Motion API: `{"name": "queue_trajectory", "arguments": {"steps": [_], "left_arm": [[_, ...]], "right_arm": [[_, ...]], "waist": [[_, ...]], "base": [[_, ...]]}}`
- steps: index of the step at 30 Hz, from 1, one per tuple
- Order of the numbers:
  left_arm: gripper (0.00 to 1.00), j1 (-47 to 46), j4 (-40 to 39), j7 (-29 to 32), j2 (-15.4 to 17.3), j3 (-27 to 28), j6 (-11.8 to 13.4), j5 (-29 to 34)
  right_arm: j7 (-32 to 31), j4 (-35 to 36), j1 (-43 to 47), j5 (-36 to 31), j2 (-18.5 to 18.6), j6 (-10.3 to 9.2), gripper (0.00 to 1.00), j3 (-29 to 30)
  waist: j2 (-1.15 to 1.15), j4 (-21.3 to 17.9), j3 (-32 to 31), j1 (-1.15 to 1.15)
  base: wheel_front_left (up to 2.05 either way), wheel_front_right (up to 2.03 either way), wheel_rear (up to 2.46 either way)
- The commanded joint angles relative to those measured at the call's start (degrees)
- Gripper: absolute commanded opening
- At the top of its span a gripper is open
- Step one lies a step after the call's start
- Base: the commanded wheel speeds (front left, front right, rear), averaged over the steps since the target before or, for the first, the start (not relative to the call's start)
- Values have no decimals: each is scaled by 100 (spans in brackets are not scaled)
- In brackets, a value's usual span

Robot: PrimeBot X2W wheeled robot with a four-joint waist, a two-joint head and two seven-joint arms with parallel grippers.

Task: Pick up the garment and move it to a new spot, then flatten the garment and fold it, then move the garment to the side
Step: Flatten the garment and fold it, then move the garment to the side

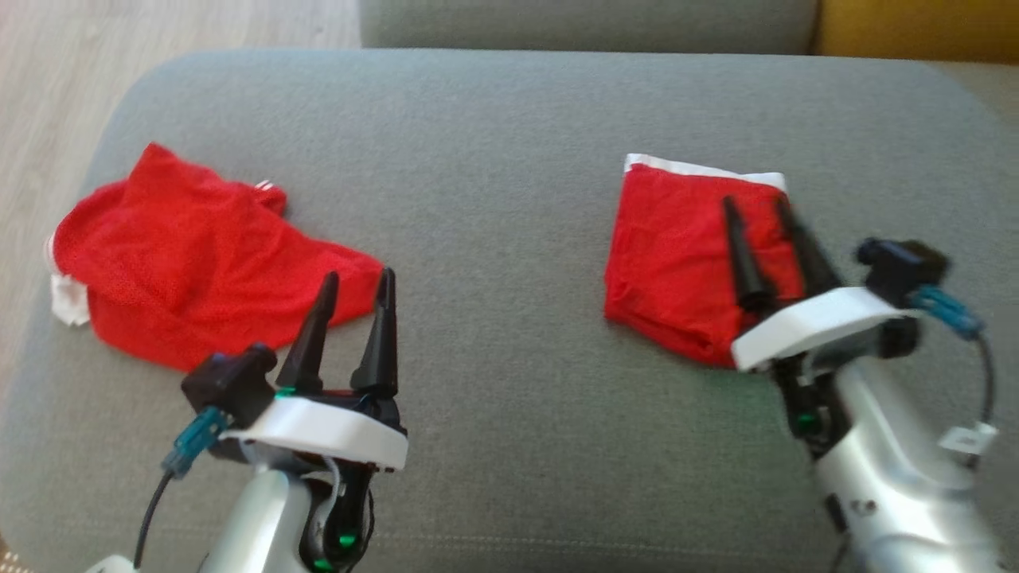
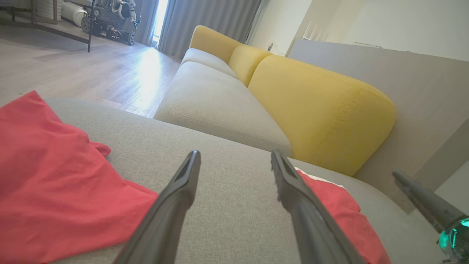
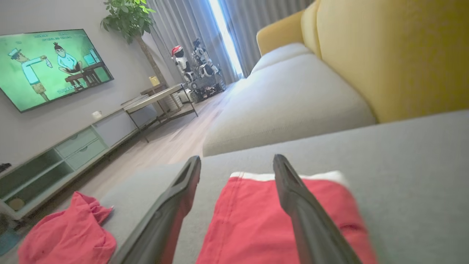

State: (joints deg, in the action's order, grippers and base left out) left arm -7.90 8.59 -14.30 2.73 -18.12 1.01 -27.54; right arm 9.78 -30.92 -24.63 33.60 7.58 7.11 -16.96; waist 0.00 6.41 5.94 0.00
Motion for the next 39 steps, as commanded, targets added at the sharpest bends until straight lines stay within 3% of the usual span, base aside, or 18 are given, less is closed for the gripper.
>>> {"name": "queue_trajectory", "arguments": {"steps": [1,12,18,30,39], "left_arm": [[100,-48,-235,-70,15,220,11,62],[100,62,-431,-70,15,285,21,81],[100,154,-525,-70,15,273,27,89],[100,261,-531,-70,15,206,37,61],[100,21,-503,-70,15,104,-20,95]], "right_arm": [[127,330,71,-293,97,37,100,75],[204,1315,1056,-1968,-35,37,100,1533],[305,1685,1519,-2408,-283,37,100,2013],[277,1823,1619,-2533,-435,37,100,2087],[-272,1490,1081,-2222,-410,37,100,1784]], "waist": [[0,-121,-89,0],[0,-419,-228,0],[0,-503,-220,0],[0,-546,-127,0],[0,-345,341,0]], "base": [[0,0,0],[0,0,0],[0,0,0],[0,0,0],[0,0,0]]}}
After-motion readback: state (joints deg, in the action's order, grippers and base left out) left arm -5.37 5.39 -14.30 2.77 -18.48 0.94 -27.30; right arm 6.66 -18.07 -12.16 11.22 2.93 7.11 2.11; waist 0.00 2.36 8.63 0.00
